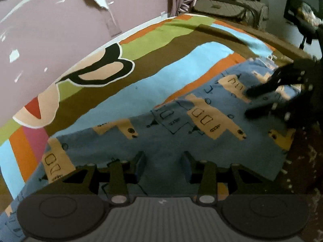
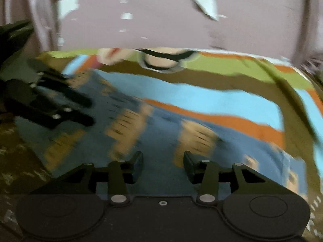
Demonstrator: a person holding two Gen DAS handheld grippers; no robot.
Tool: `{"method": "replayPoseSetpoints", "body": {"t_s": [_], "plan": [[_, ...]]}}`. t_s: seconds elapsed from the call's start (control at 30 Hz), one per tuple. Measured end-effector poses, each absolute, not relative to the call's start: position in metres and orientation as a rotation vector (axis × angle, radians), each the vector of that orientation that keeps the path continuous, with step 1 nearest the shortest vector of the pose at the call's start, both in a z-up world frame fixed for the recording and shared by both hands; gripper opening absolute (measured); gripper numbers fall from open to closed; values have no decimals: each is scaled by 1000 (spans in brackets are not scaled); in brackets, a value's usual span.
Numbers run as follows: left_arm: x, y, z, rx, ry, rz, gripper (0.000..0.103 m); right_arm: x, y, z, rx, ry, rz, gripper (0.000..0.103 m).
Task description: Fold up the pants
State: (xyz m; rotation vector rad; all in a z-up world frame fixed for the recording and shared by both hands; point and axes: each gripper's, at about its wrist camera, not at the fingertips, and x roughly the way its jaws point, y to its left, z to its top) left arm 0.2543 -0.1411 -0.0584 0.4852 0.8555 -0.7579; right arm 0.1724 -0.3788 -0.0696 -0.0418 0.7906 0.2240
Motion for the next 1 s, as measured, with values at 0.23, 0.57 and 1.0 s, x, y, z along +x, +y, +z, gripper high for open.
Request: {"method": "replayPoseSetpoints", "body": {"t_s": [0.23,0.57,1.0], "plan": [[256,-146,-40,445,847,-730,61,128,-453,-50,118,693,21,73],[268,-293,-17,475,792,-1125,75,58,-491,-58,454,678,54,82],[323,-412,-60,541,1098,-1251,51,64,-507,-78,530,727,107,79]]}}
